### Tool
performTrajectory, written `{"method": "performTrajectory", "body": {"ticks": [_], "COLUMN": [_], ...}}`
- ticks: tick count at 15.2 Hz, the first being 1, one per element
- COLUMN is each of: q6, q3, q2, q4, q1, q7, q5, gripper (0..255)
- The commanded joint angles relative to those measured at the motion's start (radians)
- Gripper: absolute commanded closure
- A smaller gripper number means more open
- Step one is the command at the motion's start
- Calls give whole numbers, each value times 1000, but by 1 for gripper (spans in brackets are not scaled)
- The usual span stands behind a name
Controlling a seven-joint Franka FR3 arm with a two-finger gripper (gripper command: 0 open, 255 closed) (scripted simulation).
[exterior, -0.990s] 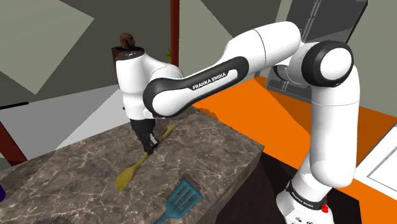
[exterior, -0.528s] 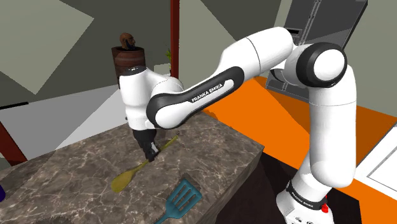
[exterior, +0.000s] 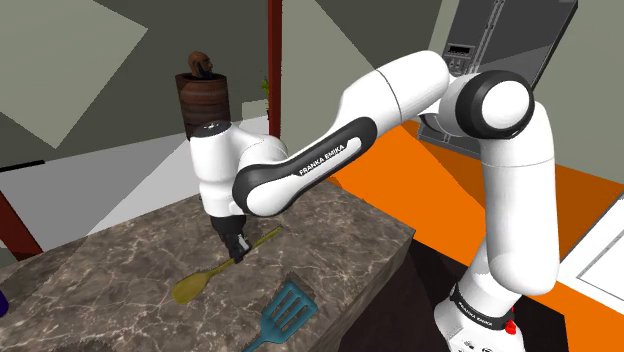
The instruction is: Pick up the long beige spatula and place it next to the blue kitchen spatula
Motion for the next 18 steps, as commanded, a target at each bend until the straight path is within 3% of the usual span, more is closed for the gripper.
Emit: {"method": "performTrajectory", "body": {"ticks": [1, 5, 6, 11, 15, 18], "q6": [1, 1, 1, 1, -102, -102], "q3": [-1, 0, 0, 0, 24, 24], "q2": [1, 1, 1, 1, -48, -48], "q4": [0, 0, 0, 0, 65, 65], "q1": [1, 1, 1, 1, -9, -8], "q7": [1, 1, 1, 1, -27, -27], "q5": [-1, -1, -1, -1, 43, 43], "gripper": [255, 255, 0, 0, 0, 0]}}
